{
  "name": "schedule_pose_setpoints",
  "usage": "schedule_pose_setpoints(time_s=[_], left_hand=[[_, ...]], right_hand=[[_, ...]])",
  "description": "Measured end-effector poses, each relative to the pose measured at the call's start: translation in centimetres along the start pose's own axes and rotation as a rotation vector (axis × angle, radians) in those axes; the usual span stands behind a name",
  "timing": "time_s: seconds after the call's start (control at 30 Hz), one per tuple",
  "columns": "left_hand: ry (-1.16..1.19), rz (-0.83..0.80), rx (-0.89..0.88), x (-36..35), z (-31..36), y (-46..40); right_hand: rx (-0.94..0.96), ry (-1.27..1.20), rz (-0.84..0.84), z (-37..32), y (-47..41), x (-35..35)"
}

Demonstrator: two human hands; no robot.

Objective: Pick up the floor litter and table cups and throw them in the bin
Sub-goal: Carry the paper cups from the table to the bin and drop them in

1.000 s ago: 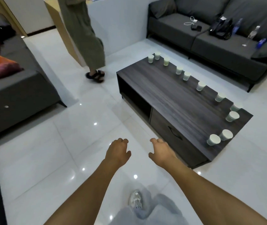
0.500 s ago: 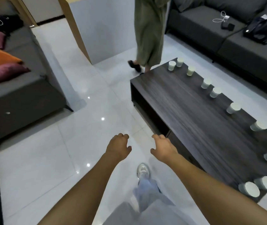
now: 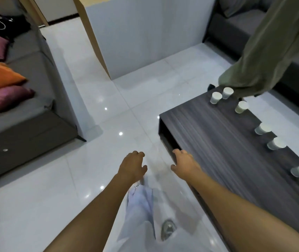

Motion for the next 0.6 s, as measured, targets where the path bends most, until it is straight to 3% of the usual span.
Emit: schedule_pose_setpoints(time_s=[0.33, 0.6], left_hand=[[-0.048, -0.002, -0.079, 10.1, -6.6, -22.2], [-0.063, -0.041, -0.143, 14.3, -6.4, -38.6]], right_hand=[[-0.061, -0.143, 0.046, -10.2, -20.9, 4.9], [-0.171, -0.13, 0.023, -10.9, -34.4, 8.9]])
Point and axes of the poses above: each hand's wrist, its own y-axis away from the middle knuckle, its own x-axis out of the back of the hand, z = x × y, the point moved 1 cm from there along -y, towards the middle knuckle, and after that the axes turned 12 degrees about z, right-handed, at the moved point
